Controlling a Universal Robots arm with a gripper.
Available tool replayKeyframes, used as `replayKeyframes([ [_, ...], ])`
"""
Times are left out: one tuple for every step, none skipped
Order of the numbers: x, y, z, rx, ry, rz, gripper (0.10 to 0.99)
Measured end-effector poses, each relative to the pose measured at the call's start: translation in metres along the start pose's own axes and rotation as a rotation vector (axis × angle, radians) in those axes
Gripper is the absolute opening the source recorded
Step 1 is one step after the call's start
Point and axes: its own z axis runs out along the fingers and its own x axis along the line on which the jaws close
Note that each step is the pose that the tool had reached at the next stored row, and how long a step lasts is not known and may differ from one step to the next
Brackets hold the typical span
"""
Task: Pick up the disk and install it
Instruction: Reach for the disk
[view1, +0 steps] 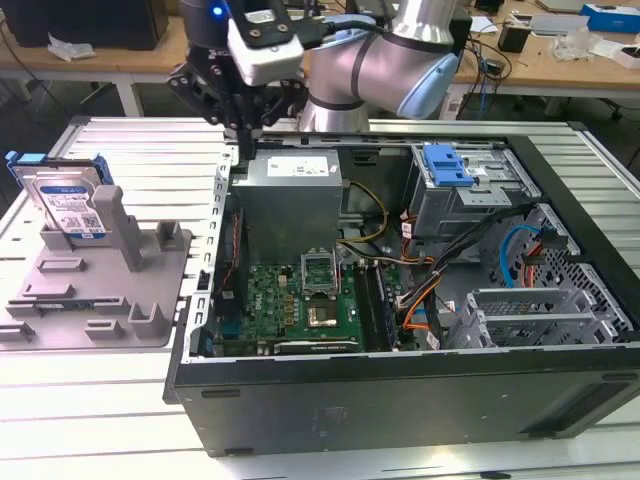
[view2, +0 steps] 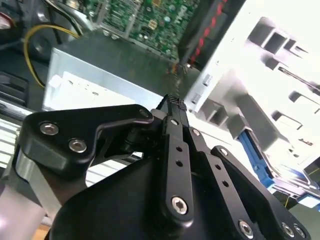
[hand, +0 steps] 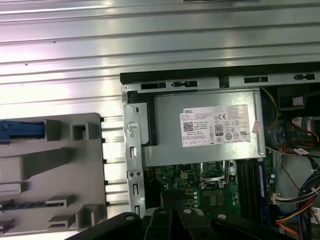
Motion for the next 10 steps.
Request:
replayKeyframes([
  [0.0069, 0.0009, -0.0001, 0.000, -0.0001, 0.000, 0.106],
  [0.0106, 0.0014, -0.0002, 0.000, 0.0000, 0.000, 0.106],
  [0.0154, 0.0022, -0.0002, 0.000, 0.0000, 0.000, 0.106],
  [0.0189, 0.0028, -0.0003, 0.000, 0.0000, 0.000, 0.106],
  [0.0228, 0.0035, -0.0004, 0.000, 0.0000, 0.000, 0.106],
  [0.0284, 0.0045, -0.0004, 0.000, 0.0000, 0.000, 0.106],
  [0.0322, 0.0051, -0.0005, 0.000, 0.0000, 0.000, 0.106],
  [0.0358, 0.0057, -0.0005, 0.000, 0.0000, 0.000, 0.106],
  [0.0398, 0.0064, -0.0005, 0.000, -0.0001, 0.000, 0.106],
  [0.0436, 0.0070, -0.0006, 0.000, 0.0000, 0.000, 0.106],
])
